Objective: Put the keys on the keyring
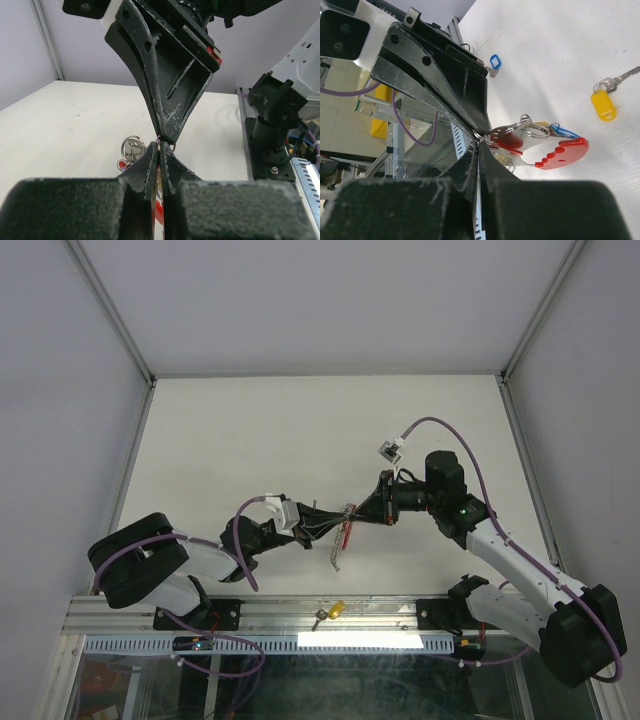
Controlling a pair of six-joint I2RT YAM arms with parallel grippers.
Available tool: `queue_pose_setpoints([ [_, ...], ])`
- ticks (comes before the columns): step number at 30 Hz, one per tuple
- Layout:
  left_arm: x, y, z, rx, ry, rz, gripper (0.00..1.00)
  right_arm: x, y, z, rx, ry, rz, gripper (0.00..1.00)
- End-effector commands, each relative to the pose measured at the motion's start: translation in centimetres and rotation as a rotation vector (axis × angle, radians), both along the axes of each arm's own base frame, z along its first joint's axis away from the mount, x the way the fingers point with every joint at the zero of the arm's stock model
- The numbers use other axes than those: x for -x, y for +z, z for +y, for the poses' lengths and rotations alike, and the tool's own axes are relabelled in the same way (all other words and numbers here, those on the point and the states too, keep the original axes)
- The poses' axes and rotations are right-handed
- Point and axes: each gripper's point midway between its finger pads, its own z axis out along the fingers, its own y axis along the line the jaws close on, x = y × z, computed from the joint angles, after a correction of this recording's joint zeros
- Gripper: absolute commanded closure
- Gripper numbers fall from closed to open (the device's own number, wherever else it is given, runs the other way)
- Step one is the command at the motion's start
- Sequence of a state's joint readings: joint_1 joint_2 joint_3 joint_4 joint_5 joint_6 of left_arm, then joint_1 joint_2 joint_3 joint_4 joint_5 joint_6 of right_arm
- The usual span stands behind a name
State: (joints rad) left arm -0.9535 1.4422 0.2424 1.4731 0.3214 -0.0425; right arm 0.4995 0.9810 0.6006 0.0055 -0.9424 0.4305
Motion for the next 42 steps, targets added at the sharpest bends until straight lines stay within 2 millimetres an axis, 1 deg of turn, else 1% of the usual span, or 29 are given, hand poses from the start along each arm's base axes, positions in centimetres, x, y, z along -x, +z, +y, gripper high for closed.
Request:
queue_pose_setpoints([
  [1, 1.4, 6.9, 1.1, 0.236, -0.035, -0.154, 1.0, 0.0, 3.6, 0.5, -0.084, 0.038, -0.069, 1.0],
  [6, 1.3, 6.8, 1.1, 0.235, -0.032, -0.154, 1.0, 0.5, 3.4, 0.5, -0.079, 0.067, -0.04, 1.0],
  [11, 1.3, 6.8, 1.2, 0.235, -0.028, -0.155, 1.0, 0.4, 2.7, 0.3, -0.047, 0.057, -0.03, 1.0],
  [13, 1.2, 6.8, 1.2, 0.234, -0.026, -0.156, 1.0, 0.6, 2.3, 0.2, -0.032, 0.056, 0.0, 1.0],
  [15, 1.2, 6.9, 1.2, 0.235, -0.026, -0.157, 1.0, 0.1, 1.8, 0.2, -0.008, 0.036, -0.015, 1.0],
  [22, 1.3, 6.9, 1.2, 0.235, -0.025, -0.158, 1.0, -0.4, 1.0, -0.1, 0.034, -0.003, -0.002, 1.0],
  [36, 1.4, 7.0, 1.4, 0.236, -0.025, -0.163, 1.0, -1.2, 0.3, -0.4, 0.065, -0.046, -0.001, 1.0],
  [42, 1.5, 7.1, 1.4, 0.238, -0.03, -0.169, 1.0, -1.7, 0.9, 0.1, 0.024, -0.054, -0.009, 1.0],
])
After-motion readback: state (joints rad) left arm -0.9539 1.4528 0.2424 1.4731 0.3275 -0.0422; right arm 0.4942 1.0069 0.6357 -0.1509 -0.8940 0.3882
